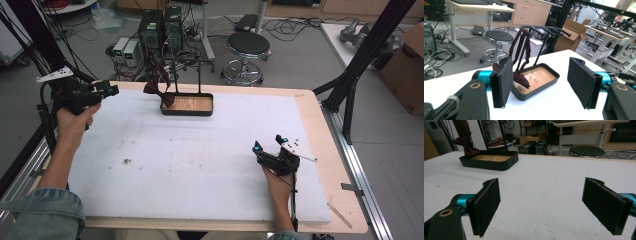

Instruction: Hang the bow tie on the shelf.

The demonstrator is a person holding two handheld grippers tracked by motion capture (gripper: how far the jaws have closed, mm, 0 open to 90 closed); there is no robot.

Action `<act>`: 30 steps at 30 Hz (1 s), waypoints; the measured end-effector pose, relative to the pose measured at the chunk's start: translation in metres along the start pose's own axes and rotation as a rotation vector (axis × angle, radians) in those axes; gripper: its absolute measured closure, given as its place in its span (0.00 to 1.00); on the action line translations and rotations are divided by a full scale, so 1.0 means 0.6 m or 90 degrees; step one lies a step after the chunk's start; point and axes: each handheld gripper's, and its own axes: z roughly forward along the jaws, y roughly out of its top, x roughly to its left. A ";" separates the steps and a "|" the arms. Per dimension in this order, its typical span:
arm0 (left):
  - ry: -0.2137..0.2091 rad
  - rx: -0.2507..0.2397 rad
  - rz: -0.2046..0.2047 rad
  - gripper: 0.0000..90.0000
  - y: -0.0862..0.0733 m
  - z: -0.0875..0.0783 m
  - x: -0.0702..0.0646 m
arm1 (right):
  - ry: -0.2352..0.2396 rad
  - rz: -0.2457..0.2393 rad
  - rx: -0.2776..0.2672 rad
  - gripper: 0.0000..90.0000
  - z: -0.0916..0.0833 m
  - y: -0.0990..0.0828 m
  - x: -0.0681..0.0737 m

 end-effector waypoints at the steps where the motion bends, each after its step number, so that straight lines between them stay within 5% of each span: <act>1: -0.001 0.001 0.001 0.40 -0.006 -0.004 -0.001 | 0.000 -0.003 -0.001 0.16 0.000 0.000 0.000; 10: 0.002 0.017 0.018 0.35 -0.072 -0.035 -0.011 | -0.006 0.000 0.002 0.16 0.000 0.000 0.001; 14: 0.032 0.058 0.057 0.34 -0.120 -0.047 -0.028 | -0.009 0.000 0.004 0.16 0.001 -0.001 0.000; 21: 0.050 0.088 0.089 0.30 -0.189 -0.057 -0.050 | -0.011 0.000 0.008 0.16 0.002 -0.001 0.001; 22: 0.052 0.119 0.087 0.30 -0.207 -0.053 -0.053 | -0.012 -0.002 0.007 0.16 0.003 -0.001 0.000; 30: 0.068 0.172 0.093 0.27 -0.232 -0.043 -0.057 | -0.013 0.000 0.009 0.16 0.004 -0.001 0.000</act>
